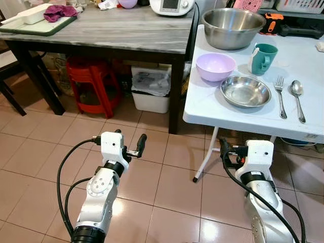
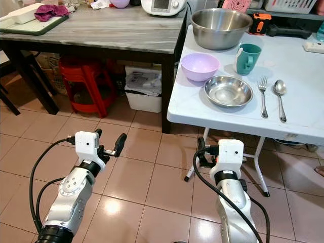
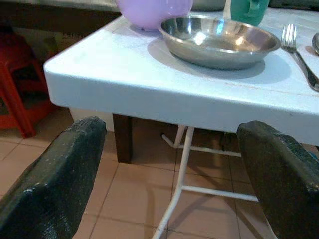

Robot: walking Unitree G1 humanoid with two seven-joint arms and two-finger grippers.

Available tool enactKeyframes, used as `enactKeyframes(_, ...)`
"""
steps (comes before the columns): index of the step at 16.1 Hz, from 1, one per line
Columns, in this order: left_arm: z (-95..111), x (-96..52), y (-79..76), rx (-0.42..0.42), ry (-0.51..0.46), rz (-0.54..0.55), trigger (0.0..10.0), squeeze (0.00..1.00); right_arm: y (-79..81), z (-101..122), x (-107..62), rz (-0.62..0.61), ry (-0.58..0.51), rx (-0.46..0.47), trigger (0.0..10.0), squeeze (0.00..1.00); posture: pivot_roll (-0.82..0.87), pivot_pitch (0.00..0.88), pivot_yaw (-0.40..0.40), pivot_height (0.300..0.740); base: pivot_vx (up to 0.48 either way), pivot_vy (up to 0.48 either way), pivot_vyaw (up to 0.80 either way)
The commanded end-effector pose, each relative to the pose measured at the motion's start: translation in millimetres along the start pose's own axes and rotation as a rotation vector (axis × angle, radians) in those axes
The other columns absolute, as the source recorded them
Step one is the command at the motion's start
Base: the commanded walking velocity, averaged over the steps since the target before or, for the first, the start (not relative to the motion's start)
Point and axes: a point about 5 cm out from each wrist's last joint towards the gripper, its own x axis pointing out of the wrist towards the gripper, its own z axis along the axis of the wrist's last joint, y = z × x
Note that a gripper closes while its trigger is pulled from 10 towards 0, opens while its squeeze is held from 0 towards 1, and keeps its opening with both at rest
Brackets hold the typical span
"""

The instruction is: Setting the table

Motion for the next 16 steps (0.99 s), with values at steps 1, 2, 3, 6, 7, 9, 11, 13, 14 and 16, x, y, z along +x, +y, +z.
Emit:
enactKeyframes(1,0.1,-0.3,1.2,0.0,0.002,-0.001,10.0,0.0,2.0,-0.5,-0.9,-0.001,0.009,0.026,10.0,0.0,-0.1,0.109,0.035,0.74,0.0,0.0,0.0)
enactKeyframes(2,0.2,-0.3,0.9,0.0,0.001,-0.002,10.0,0.0,2.7,-2.7,-1.5,-0.002,0.035,0.048,10.0,0.0,-0.1,0.109,0.035,0.74,0.0,0.0,0.0)
enactKeyframes(3,0.2,0.2,0.1,-0.001,0.002,-0.005,10.0,0.0,3.6,1.4,-1.9,0.021,0.005,0.025,10.0,0.0,-0.1,0.108,0.034,0.74,0.0,0.0,0.0)
enactKeyframes(6,-1.8,0.2,0.4,-0.003,0.017,-0.002,10.0,0.0,4.6,2.8,-2.0,0.039,-0.008,0.056,10.0,0.0,-0.1,0.107,0.035,0.74,0.106,0.0,0.0)
enactKeyframes(7,-4.0,0.5,-0.2,0.001,0.035,-0.001,10.0,0.0,4.7,2.7,-1.9,0.042,-0.004,0.062,10.0,0.0,-0.1,0.107,0.035,0.74,0.0,0.0,0.0)
enactKeyframes(9,-5.8,0.2,-1.0,0.003,0.037,-0.011,10.0,0.0,4.9,2.4,-2.1,0.049,0.004,0.064,10.0,0.0,-0.1,0.108,0.035,0.74,0.0,0.0,-0.24)
enactKeyframes(11,-2.0,-0.4,-2.0,-0.009,0.011,-0.03,10.0,0.0,4.7,2.2,-2.9,0.051,0.004,0.067,10.0,0.0,-0.1,0.109,0.034,0.74,0.0,0.0,-0.8)
enactKeyframes(13,-2.3,-0.2,-3.1,-0.015,0.012,-0.036,10.0,0.0,4.7,2.3,-3.8,0.055,0.003,0.067,10.0,0.0,-0.1,0.109,0.032,0.74,0.144,0.0,-0.8)
enactKeyframes(14,-2.3,0.1,-3.8,-0.017,0.01,-0.041,10.0,0.0,4.6,3.2,-4.0,0.058,-0.001,0.068,10.0,0.0,-0.1,0.109,0.032,0.74,0.33,0.0,0.0)
enactKeyframes(16,-2.7,0.1,-4.3,-0.018,0.01,-0.045,10.0,0.0,3.9,3.1,-4.1,0.061,-0.001,0.067,10.0,0.0,-0.11,0.11,0.029,0.74,0.356,0.0,0.0)
